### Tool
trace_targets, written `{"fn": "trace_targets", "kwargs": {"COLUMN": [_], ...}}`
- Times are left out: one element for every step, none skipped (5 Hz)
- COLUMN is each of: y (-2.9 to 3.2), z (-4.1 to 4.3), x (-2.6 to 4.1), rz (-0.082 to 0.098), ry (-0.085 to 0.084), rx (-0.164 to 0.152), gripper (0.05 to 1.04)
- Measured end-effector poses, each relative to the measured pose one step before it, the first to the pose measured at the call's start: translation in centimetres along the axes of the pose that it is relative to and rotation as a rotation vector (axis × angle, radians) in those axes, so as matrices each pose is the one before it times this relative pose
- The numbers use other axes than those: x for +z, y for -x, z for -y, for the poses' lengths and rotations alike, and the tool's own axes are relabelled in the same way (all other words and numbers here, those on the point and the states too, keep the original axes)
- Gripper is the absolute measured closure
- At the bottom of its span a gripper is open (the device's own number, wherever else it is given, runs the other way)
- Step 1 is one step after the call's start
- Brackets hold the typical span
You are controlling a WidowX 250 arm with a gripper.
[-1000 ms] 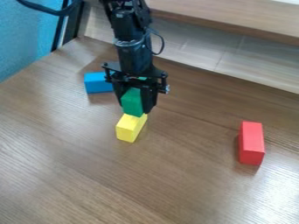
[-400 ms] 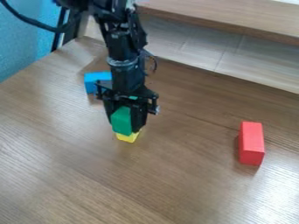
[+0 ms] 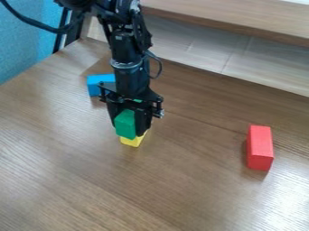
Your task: Put the green rectanular block on top of the yellow block
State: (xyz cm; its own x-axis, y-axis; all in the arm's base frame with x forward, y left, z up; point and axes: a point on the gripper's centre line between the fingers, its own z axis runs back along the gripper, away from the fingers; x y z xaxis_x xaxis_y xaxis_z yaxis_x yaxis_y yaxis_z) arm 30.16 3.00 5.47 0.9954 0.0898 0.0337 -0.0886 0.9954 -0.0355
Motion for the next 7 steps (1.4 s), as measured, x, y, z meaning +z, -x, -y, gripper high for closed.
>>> {"fn": "trace_targets", "kwargs": {"y": [-0.241, 0.011, 0.099, -0.013, -0.050, -0.741, -0.572], "z": [-0.326, -0.176, -0.057, -0.055, 0.817, 0.582, 0.641], "x": [0.060, -0.039, -0.476, -0.005, 0.092, 2.392, 1.608], "rz": [0.0048, -0.0010, -0.0229, 0.0002, -0.0005, 0.0585, 0.0394], "ry": [-0.0030, 0.0035, 0.0014, -0.0152, 0.0017, 0.0092, 0.0050], "rx": [0.0057, -0.0050, -0.0164, 0.0065, -0.0161, -0.0065, -0.0012], "gripper": [0.485, 0.436, 0.132, 0.079, 0.083, 0.083, 0.083]}}
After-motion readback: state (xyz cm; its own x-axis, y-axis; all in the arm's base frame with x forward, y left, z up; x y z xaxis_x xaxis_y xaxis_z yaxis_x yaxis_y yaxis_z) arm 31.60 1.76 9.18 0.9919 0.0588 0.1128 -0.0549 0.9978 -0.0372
